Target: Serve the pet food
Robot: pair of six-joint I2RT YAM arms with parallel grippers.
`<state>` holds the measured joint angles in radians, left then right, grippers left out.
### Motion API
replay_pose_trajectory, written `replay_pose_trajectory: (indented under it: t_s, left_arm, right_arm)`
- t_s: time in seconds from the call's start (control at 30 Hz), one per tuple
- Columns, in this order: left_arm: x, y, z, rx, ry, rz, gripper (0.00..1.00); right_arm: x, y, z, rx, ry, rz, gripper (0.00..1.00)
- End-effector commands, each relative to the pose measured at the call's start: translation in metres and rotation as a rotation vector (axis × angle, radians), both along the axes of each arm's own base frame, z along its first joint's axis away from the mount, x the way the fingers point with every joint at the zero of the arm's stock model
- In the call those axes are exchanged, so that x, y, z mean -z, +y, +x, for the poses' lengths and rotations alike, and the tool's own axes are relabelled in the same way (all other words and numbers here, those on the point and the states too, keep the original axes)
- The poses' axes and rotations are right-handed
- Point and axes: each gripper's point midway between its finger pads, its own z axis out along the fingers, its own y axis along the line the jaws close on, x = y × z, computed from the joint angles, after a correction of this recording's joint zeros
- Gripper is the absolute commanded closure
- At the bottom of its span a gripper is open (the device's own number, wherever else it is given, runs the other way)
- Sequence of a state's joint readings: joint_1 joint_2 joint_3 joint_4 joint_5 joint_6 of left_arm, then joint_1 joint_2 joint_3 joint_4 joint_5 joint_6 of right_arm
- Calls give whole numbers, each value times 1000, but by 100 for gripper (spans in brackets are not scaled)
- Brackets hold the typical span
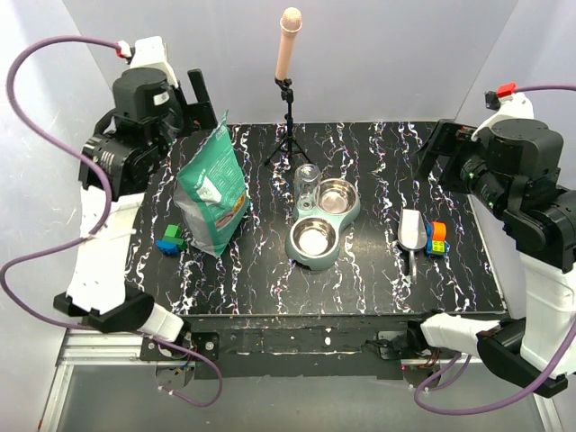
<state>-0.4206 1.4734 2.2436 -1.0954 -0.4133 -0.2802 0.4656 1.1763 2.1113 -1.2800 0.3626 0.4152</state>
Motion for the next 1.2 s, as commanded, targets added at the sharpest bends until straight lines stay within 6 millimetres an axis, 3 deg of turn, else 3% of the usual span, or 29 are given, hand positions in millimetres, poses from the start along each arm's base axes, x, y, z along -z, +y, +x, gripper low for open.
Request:
replay_pose_trajectory:
  t_s: [0.0,0.2,0.47,0.63,0.8,0.93,1.1,1.17]
  left_arm:
    - [37,4,4,-45,149,48,2]
    - [71,-2,28,-57,242,99,2]
    - [109,-24,56,9,334,87,5]
    - [124,-27,56,23,374,99,25]
    - [138,-25,52,21,427,120,53]
    - [136,-23,48,13,425,112,74]
    - [132,-20,42,-6,432,100,100]
    - [130,-16,38,-39,437,89,100]
  right_arm:
    - [-3,7,5,-25,-4,10,2]
    - [34,41,8,-130,194,57,2]
    - [70,99,-19,-293,509,281,1]
    - [56,103,-31,-358,413,352,1]
    - [43,105,-40,-446,282,412,1]
    - [29,119,-34,-551,237,419,3]
    - [30,147,-22,-664,297,428,5]
    - [27,155,-15,-669,263,421,5]
